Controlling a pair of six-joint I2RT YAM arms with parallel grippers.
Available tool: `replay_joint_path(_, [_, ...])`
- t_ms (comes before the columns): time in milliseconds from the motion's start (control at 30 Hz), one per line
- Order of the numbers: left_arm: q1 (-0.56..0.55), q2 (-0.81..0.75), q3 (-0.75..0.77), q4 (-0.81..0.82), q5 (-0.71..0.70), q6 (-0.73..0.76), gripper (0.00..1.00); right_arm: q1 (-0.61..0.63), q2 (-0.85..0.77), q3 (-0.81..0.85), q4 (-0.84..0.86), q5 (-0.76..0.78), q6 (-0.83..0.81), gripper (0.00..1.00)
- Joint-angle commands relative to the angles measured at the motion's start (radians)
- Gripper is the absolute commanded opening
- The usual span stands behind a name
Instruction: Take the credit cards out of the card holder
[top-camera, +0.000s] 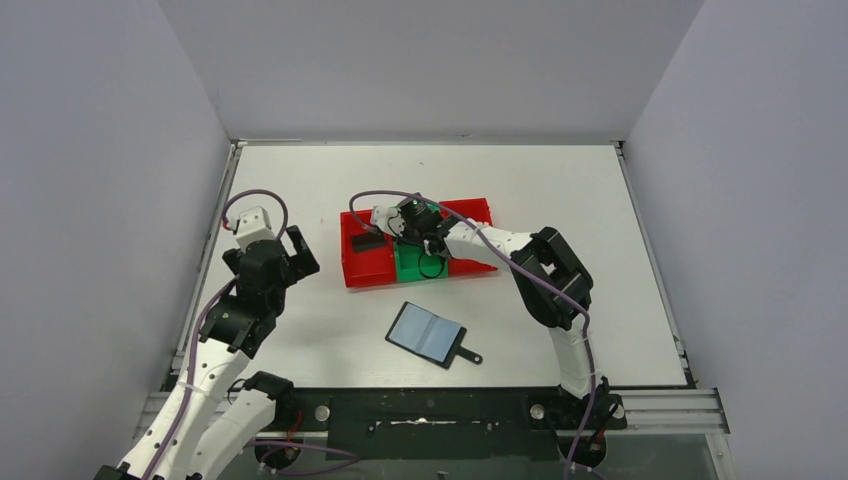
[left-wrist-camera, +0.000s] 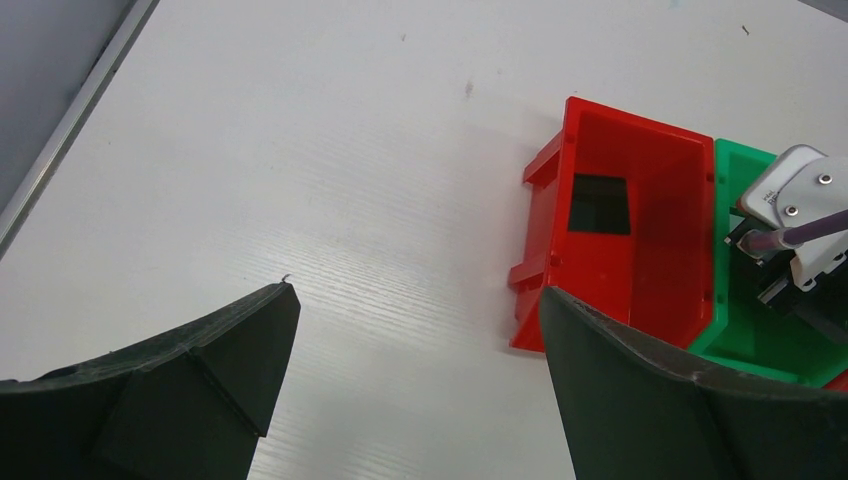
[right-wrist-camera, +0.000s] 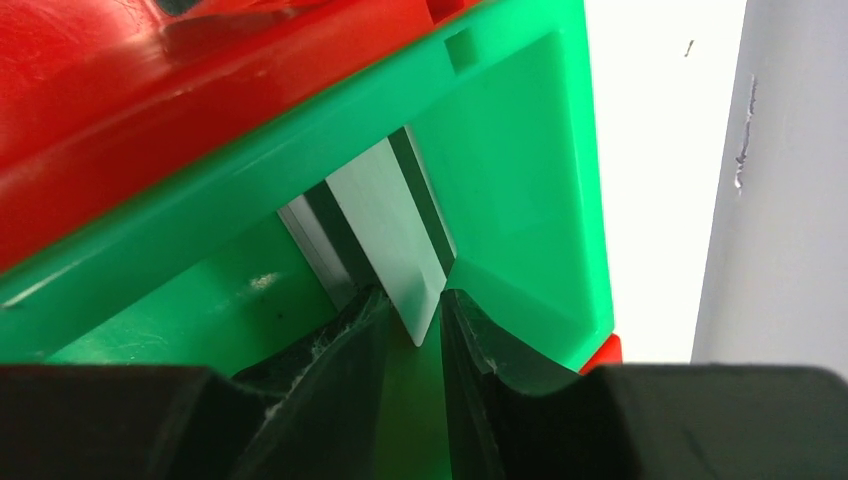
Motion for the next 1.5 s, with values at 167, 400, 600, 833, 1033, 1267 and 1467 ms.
replay_joint_path(167, [0.009, 0.002, 0.001, 0.068, 0.014, 0.023, 0.93, -0.001, -0.028, 0.057, 0.014, -0.031, 0.073, 0.31])
replay_joint_path(400, [0.008, 0.005, -0.001, 0.071, 0.023, 0.024, 0.93, -0.003, -0.012, 0.042, 0.089, 0.036, 0.129, 0.31])
replay_joint_path(600, [0.009, 0.006, -0.002, 0.072, 0.025, 0.027, 0.93, -0.006, -0.017, 0.060, 0.055, -0.023, 0.170, 0.38])
replay_joint_path(833, [0.009, 0.011, -0.004, 0.074, 0.032, 0.029, 0.93, -0.017, -0.010, 0.081, 0.011, -0.057, 0.176, 0.49])
replay_joint_path(1033, [0.009, 0.014, -0.002, 0.074, 0.038, 0.030, 0.93, -0.032, -0.096, 0.062, 0.060, -0.051, 0.306, 0.50])
replay_joint_path(1267, [0.009, 0.016, -0.002, 0.074, 0.039, 0.030, 0.93, -0.069, -0.187, 0.078, -0.048, -0.066, 0.873, 0.36])
replay_joint_path(1467, [0.010, 0.023, -0.002, 0.074, 0.042, 0.031, 0.93, -0.046, -0.143, 0.067, -0.159, -0.177, 1.106, 0.11])
